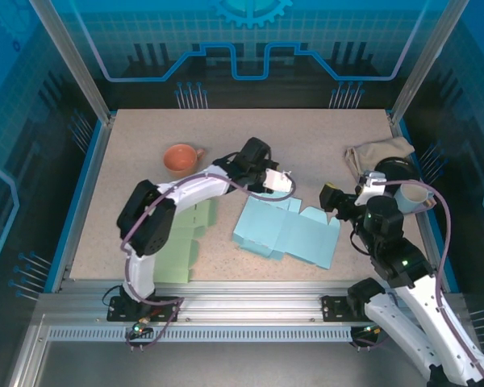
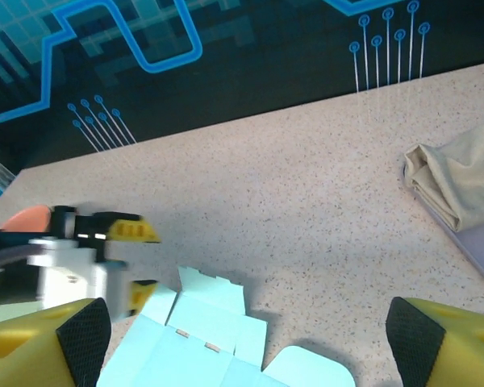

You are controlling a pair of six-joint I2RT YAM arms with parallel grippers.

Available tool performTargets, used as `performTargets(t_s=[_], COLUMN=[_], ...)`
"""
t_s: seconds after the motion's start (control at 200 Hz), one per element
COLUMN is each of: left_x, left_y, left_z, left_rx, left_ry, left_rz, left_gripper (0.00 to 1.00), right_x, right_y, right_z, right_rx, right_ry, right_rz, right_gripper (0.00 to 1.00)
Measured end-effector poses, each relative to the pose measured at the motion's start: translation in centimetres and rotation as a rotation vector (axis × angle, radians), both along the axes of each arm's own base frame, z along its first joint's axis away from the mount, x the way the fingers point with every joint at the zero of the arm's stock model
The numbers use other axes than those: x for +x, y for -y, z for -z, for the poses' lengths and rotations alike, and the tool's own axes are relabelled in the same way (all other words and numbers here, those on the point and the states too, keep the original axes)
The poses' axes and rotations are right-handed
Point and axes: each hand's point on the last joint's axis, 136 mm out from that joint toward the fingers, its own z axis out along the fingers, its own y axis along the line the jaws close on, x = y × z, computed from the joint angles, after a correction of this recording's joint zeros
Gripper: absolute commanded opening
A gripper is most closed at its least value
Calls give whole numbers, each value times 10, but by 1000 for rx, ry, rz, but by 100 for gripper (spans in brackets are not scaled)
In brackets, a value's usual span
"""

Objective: Fold the paper box

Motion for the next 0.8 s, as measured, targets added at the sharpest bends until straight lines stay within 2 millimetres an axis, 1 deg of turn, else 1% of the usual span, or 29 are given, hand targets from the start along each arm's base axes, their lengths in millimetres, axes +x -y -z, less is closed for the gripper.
performTargets(t_s=[0.065,0.14,0.17,0.2,0.245,0.28,0.315,0.365,0.465,0.485,0.51,0.545,0.615,0.675,0.695,0.75,0.8], left_x=[-6,-9,-10,-12,-15,-18,-22,-28,-45,-48,-52,-58,-67,-75,-78,-85,-90], left_y=[-14,-28,-33,-40,-52,-61,-71,-85,-112,-118,-122,-128,-136,-143,-146,-152,-158], left_z=[-11,-34,-44,-52,-61,-63,-63,-54,-23,-17,-11,-5,-5,-12,-15,-22,-26], left_rx=[-92,-232,-296,-361,-453,-513,-570,-630,-695,-700,-710,-728,-781,-852,-877,-937,-982], left_ry=[-38,-78,-91,-110,-140,-165,-189,-227,-324,-345,-369,-404,-454,-482,-491,-506,-512], left_rz=[-110,-283,-353,-425,-530,-607,-679,-778,-968,-1004,-1041,-1087,-1150,-1187,-1195,-1213,-1232], left_gripper=[50,50,53,54,54,54,55,56,59,59,59,59,61,61,61,62,62], right_x=[5,13,17,21,26,32,38,49,82,90,100,111,134,152,158,170,177], right_y=[-3,-7,-11,-14,-21,-27,-33,-45,-70,-75,-81,-90,-109,-123,-128,-136,-141], right_z=[9,19,24,29,37,44,50,60,69,70,72,77,90,106,113,130,146], right_rx=[-17,-44,-61,-77,-105,-133,-160,-202,-294,-313,-335,-371,-447,-507,-528,-570,-602], right_ry=[-33,-68,-84,-99,-128,-160,-189,-244,-318,-324,-335,-347,-378,-418,-434,-474,-519], right_rz=[-4,-18,-32,-48,-81,-115,-152,-220,-346,-368,-400,-454,-579,-679,-716,-786,-847], right_gripper=[88,85,84,82,81,80,77,75,75,74,69,67,65,65,63,62,59])
